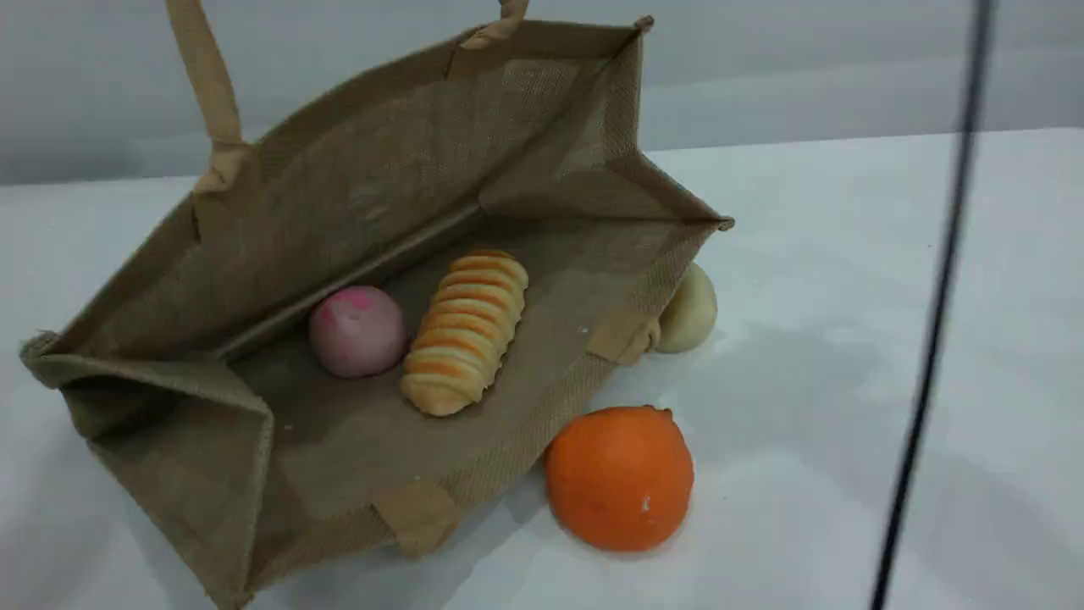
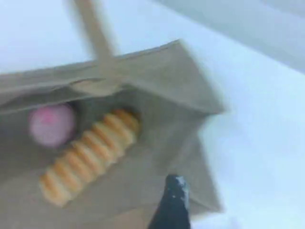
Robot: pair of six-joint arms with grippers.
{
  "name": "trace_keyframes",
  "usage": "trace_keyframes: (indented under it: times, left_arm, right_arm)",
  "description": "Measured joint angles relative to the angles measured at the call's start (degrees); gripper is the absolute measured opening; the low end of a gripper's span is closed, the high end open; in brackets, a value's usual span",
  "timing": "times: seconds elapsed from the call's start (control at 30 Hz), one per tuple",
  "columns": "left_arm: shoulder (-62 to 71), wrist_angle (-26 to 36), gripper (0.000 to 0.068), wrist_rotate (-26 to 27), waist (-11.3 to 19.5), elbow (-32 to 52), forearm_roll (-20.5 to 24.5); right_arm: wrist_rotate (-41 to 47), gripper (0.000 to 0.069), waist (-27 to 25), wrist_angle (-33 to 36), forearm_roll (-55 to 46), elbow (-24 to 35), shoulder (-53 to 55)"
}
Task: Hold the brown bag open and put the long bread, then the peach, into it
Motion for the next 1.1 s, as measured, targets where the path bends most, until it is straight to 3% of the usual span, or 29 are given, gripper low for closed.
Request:
trace_keyframes:
  times: [0.33,0.53,0.63,0.87,0.97,1.1]
  left_arm:
    - [0.0,0.1,0.0098,0.0,0.0,0.0,0.0]
    - [0.0,0.2,0.0112,0.0,0.0,0.0,-0.1]
    - [0.0,-0.4,0.0198,0.0,0.0,0.0,-0.2]
    - [0.0,-1.7,0.0519,0.0,0.0,0.0,-0.3]
    - [-0.3,-1.7,0.0574,-0.1,0.0,0.0,-0.2]
    - [-2.9,-1.3,0.0584,-3.3,0.0,0.0,1.3]
  right_arm:
    - [0.1,0.0574,-14.5,4.4,-1.3,0.0,-4.5]
    - [0.1,0.0573,-16.7,5.4,-1.8,0.0,-4.5]
    - [0.1,0.0573,-16.7,5.4,-2.5,0.0,-4.5]
    - [0.1,0.0573,-16.7,5.6,-4.0,0.0,-4.7]
    - [0.1,0.0573,-16.7,6.3,-4.0,0.0,-6.3]
    - [0.1,0.0573,-16.7,8.6,-4.0,-0.5,-10.1]
